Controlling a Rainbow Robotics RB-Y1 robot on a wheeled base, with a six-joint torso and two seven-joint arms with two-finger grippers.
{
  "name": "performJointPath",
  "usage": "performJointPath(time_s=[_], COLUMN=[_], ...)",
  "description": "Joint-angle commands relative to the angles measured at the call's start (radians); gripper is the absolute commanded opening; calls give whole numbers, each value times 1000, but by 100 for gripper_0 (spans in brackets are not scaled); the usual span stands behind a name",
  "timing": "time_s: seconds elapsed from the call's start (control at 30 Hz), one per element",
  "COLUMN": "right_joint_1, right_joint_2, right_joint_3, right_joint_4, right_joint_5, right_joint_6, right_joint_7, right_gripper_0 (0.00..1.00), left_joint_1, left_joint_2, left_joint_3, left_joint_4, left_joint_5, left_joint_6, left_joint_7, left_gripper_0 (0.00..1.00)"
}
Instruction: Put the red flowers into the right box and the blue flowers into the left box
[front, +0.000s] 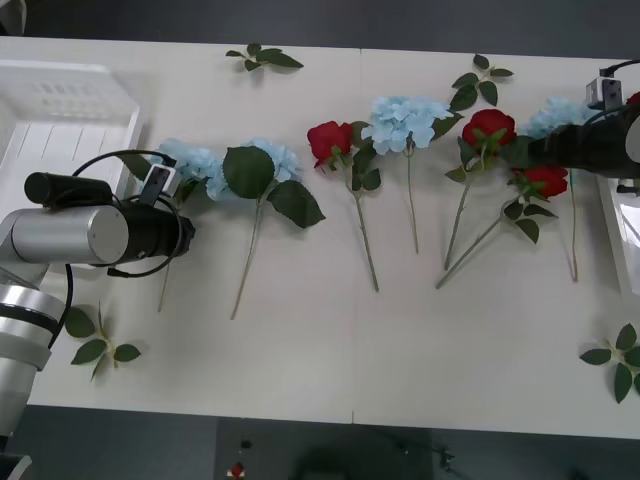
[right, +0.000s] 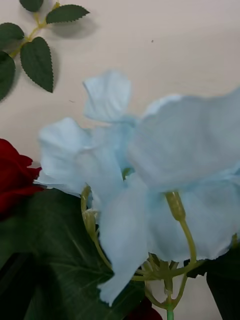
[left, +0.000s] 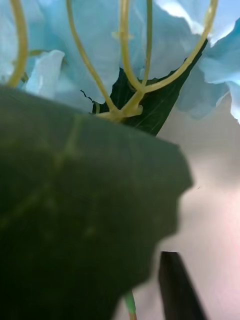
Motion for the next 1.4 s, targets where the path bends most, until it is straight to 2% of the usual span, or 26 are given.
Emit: performJointPath(time_s=[0.03,0.2,0.23,0.27,0.3,0.33,0.37,0.4,0.57,0.8,0.93,1.1,1.23,1.4], right_joint_1=[-55,-69,-69,-69,-69,-67,-67,-69,-69,-67,-67,-67,-67,-61], right_joint_2=[12,29,32,35,36,38,38,38,38,38,38,26,-39,-125], right_joint_3=[-4,-4,-4,-4,-3,-3,-4,-4,-3,-4,-4,-17,-18,-18], right_joint_4=[60,114,118,121,123,123,123,123,123,123,121,121,66,-12], right_joint_5=[13,14,14,14,14,14,16,16,16,16,16,-44,-151,-319], right_joint_6=[-13,-21,-24,-28,-30,-33,-33,-33,-33,-33,-33,-33,22,105], right_joint_7=[-39,-45,-45,-47,-48,-50,-52,-53,-56,-58,-58,-47,-33,-13], right_gripper_0=[100,100,96,79,57,24,10,2,0,0,0,0,0,0], left_joint_1=[-32,-32,-31,-31,-26,-22,-14,-8,50,135,133,129,109,57], left_joint_2=[10,12,13,18,21,25,28,33,68,78,81,87,87,88], left_joint_3=[-14,-13,-13,-7,3,16,29,39,121,314,368,355,337,325], left_joint_4=[-17,-28,-29,-31,-34,-42,-52,-65,-157,-252,-256,-279,-289,-290], left_joint_5=[25,92,114,141,157,172,178,186,264,399,485,614,746,800], left_joint_6=[-7,-4,4,17,25,33,42,54,142,292,344,329,304,301], left_joint_7=[-35,-39,-40,-40,-40,-45,-49,-54,-80,-256,-328,-348,-355,-359], left_gripper_0=[0,0,0,0,0,0,0,0,0,0,0,0,0,0])
